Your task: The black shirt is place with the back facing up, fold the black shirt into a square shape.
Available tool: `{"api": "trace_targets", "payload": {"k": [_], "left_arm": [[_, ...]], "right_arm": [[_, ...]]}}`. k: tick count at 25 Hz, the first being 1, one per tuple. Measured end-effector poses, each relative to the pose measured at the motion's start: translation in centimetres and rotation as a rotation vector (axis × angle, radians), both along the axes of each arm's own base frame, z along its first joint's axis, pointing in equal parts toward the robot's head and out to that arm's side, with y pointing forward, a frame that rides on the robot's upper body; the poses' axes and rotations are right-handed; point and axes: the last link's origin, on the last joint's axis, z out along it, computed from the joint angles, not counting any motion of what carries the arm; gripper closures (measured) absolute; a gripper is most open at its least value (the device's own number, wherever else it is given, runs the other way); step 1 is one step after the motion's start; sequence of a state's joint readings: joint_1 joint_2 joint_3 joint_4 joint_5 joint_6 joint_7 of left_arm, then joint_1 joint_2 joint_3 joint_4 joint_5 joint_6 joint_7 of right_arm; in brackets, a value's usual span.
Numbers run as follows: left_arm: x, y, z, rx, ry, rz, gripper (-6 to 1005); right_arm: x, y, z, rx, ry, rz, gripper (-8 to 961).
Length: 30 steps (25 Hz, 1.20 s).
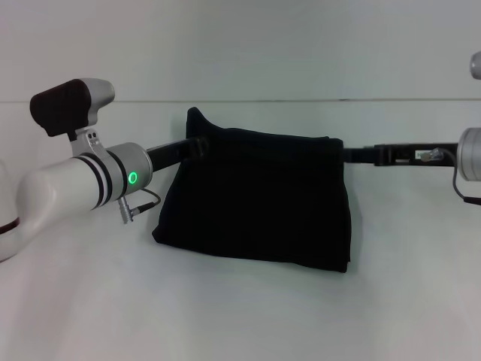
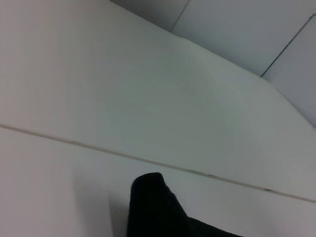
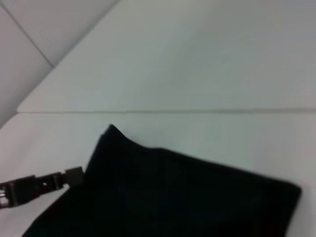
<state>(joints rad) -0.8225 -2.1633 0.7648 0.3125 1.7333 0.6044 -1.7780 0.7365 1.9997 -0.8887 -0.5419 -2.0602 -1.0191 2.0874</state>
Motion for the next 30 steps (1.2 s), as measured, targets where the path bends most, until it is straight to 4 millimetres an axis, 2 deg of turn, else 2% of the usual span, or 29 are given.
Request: {"api": "trace_targets", "payload": {"k": [4,6,13,17,23,30], "left_arm": [[-0.4,0.0,0.6,0.008,-0.016,0.014,914],[-0.8,0.0,1.0,0.012,-0.019,0.023,870],[-3.0,-0.2,4.4,0.084,-0.038,0.042,715],[-3.7,-0.7,5.9,0.113,-0.052,0.036,472],[-4.2,-0.7,6.7,0.129,-0.042,0.037,266],[-4.4,-0.7,7.0,0.136,-0.036,0.034,126]], "right_arm": [[0.8,-0.7,-0.2,-0.053,0.006,-0.085,310],[1.1,-1.1,-0.4,-0.086,0.015,-0.117,312],[1.8,-2.1,-1.5,-0.146,0.049,-0.199,319],[1.9,-2.4,-2.3,-0.152,0.059,-0.220,322],[0.9,-2.2,-3.5,-0.153,0.069,-0.211,328],[0.1,-1.8,-4.3,-0.141,0.069,-0.209,334]]}}
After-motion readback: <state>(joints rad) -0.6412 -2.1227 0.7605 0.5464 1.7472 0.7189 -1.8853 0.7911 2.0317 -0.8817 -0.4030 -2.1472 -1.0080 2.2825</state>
